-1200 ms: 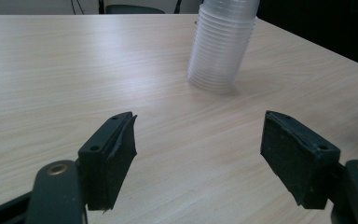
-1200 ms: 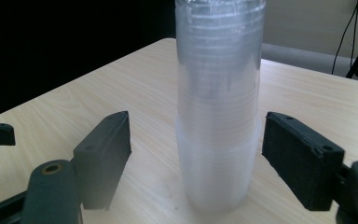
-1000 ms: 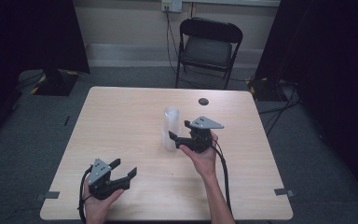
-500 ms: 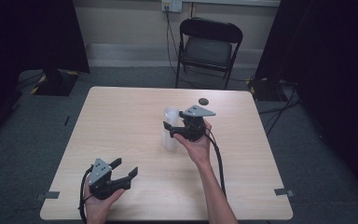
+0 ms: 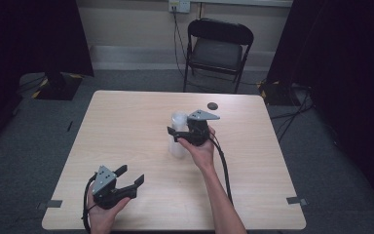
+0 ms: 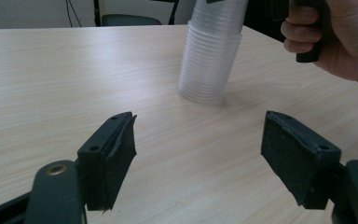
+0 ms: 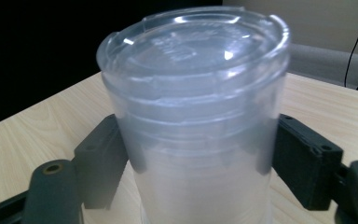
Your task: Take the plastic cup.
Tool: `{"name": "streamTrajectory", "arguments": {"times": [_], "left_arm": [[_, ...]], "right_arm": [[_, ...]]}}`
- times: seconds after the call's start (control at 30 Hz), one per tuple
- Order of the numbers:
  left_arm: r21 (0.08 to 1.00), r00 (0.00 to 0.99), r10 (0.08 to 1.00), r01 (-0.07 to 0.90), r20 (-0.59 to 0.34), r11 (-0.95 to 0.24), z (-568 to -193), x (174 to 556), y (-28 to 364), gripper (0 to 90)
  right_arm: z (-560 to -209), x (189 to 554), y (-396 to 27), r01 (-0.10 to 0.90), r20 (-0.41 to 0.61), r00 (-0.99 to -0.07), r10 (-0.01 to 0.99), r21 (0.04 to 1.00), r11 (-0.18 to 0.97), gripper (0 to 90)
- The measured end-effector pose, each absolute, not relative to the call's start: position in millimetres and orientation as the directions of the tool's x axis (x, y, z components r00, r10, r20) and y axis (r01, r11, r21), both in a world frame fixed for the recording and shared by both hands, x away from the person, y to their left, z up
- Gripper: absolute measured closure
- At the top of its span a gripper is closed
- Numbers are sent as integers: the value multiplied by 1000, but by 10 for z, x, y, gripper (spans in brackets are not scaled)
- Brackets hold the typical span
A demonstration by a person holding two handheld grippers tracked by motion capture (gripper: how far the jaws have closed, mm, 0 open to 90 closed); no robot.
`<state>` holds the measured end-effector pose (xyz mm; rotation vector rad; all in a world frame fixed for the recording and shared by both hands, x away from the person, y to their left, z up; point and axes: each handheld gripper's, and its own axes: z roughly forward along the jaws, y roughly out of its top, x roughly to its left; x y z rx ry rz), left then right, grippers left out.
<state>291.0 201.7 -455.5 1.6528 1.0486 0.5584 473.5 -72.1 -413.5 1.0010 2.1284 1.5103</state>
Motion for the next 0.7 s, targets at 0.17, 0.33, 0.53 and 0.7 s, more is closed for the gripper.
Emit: {"name": "streamTrajectory", "arguments": {"times": [0.17,0.33,0.53,0.7], "left_arm": [[931,507,851,359,-137,-64,-4558,2909,2018,260],[931,504,853,359,-135,-64,-4558,2899,2034,260],[930,497,857,364,-140,-58,-4568,2910,2043,260],[930,501,855,361,-134,-66,-4562,2914,2043,260]], "right_arm": [[-4168,4752,-681,338,96,-695,713,918,206,277],[-4161,4745,-651,317,66,-689,722,923,218,295],[-4143,4751,-651,305,59,-692,720,927,218,313],[-4083,4748,-649,294,55,-686,726,933,207,320]]}}
